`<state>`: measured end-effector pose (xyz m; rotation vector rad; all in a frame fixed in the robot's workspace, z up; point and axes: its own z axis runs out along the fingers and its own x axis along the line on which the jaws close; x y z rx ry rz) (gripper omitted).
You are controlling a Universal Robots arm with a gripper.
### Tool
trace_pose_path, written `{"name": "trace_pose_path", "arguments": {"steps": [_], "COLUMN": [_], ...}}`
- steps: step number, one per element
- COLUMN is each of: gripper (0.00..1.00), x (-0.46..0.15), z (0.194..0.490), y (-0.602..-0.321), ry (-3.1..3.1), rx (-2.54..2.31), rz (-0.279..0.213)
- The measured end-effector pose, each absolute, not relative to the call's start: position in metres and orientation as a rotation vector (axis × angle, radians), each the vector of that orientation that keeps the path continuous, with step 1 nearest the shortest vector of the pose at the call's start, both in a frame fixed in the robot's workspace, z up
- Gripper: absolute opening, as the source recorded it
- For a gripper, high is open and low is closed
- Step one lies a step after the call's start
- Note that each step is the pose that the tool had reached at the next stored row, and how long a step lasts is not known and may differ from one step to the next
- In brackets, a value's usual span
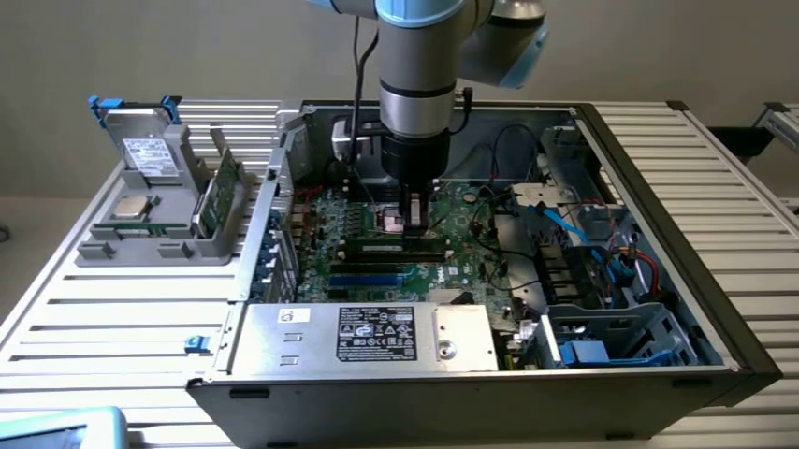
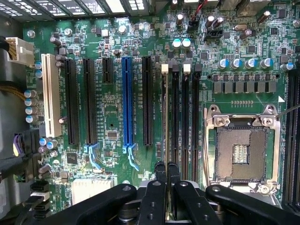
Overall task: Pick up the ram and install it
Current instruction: 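Insert the ram into the slot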
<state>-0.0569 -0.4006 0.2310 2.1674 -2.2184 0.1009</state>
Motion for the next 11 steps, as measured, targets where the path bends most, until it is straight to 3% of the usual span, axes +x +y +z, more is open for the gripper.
{"name": "trace_pose_path", "arguments": {"steps": [11], "gripper": [0.13], "x": [-0.0590], "z": [0.2293], "y": [-0.4002], "ry": [-2.223], "rx": [2.171], "rz": [0.115]}}
